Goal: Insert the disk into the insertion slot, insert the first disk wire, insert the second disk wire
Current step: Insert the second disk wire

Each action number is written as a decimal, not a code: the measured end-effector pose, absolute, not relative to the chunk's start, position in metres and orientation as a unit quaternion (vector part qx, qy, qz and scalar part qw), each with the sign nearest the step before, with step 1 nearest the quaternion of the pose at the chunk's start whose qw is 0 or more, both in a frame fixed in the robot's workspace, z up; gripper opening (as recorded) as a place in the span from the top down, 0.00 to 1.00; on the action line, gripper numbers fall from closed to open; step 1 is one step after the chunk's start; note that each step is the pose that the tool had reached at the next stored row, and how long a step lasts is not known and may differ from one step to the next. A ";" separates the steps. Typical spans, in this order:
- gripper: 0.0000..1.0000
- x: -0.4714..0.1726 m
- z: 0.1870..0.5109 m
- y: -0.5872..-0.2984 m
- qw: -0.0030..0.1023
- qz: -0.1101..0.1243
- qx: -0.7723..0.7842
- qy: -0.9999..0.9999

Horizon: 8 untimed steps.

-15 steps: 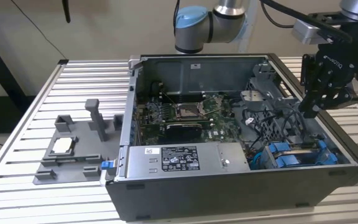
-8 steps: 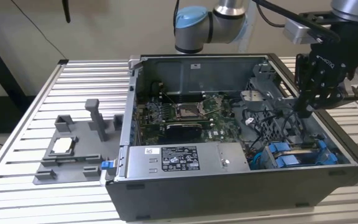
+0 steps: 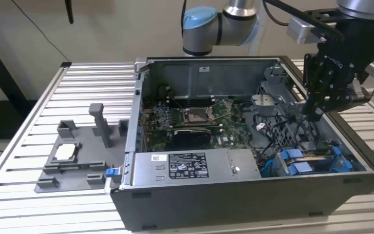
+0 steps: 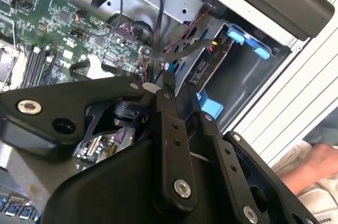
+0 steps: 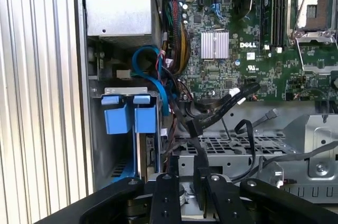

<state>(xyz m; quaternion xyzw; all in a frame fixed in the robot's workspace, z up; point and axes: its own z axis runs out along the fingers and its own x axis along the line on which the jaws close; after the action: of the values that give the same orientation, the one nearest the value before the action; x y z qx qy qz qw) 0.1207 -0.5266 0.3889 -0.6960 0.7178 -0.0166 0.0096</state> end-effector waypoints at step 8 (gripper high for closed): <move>0.74 0.103 0.389 -0.524 0.015 -0.023 -0.697 0.717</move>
<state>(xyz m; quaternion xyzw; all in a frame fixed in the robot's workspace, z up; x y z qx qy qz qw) 0.1031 -0.5240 0.3889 -0.6970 0.7166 -0.0226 0.0148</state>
